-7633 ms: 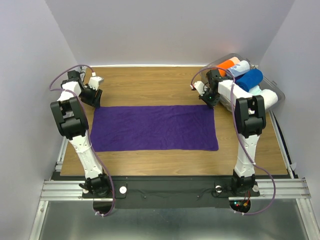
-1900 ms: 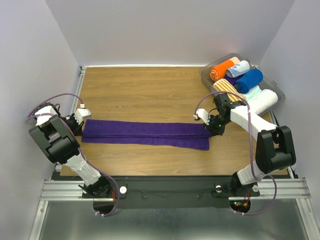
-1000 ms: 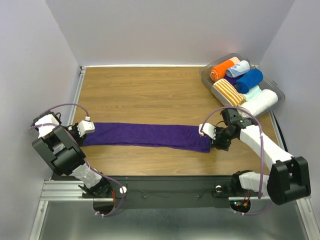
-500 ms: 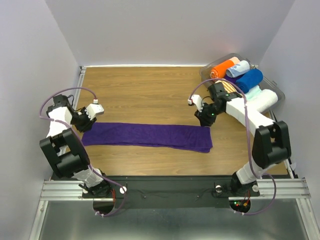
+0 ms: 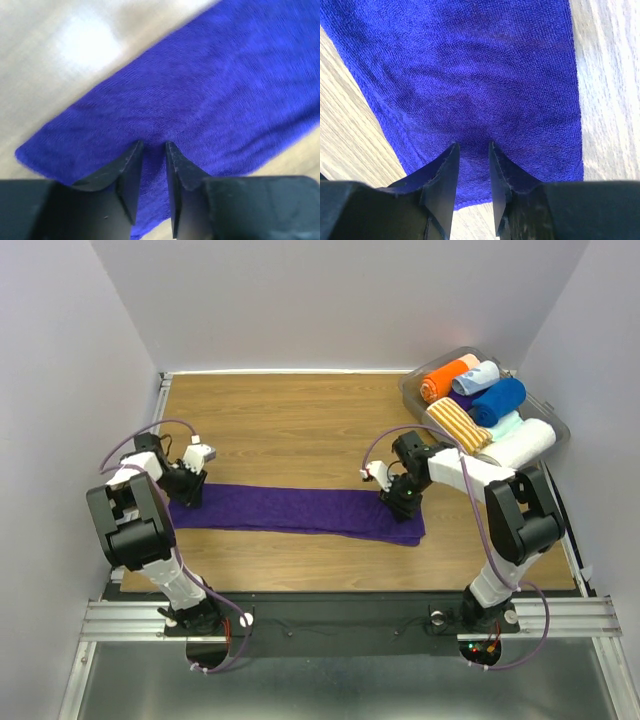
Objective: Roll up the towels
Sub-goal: Fold the towel
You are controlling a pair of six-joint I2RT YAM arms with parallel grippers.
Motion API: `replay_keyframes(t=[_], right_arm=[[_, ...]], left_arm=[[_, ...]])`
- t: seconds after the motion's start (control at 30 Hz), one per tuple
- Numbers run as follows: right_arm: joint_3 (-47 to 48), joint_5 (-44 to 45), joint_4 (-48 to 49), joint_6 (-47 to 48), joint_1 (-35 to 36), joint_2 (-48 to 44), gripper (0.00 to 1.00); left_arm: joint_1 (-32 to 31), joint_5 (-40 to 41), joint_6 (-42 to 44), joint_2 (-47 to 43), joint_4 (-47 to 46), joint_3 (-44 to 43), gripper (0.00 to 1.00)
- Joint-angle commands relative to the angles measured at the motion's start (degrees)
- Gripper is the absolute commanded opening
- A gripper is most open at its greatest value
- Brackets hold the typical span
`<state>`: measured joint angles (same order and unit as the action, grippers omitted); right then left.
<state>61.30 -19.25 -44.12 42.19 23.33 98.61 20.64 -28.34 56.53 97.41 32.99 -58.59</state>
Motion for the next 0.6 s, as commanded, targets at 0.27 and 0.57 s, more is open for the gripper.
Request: replay_keyframes(t=[0.27, 0.57], right_arm=[[8.48, 6.07, 3.61, -4.49, 0.4, 1.15, 0.36], [10.78, -2.81, -2.2, -10.37, 0.4, -0.61, 0.37]], left_arm=[[-3.33, -14.71, 11.72, -3.61, 13.6, -10.84, 0.5], [-13.58, -11.84, 25.63, -13.63, 15.17, -2.52, 0.49]])
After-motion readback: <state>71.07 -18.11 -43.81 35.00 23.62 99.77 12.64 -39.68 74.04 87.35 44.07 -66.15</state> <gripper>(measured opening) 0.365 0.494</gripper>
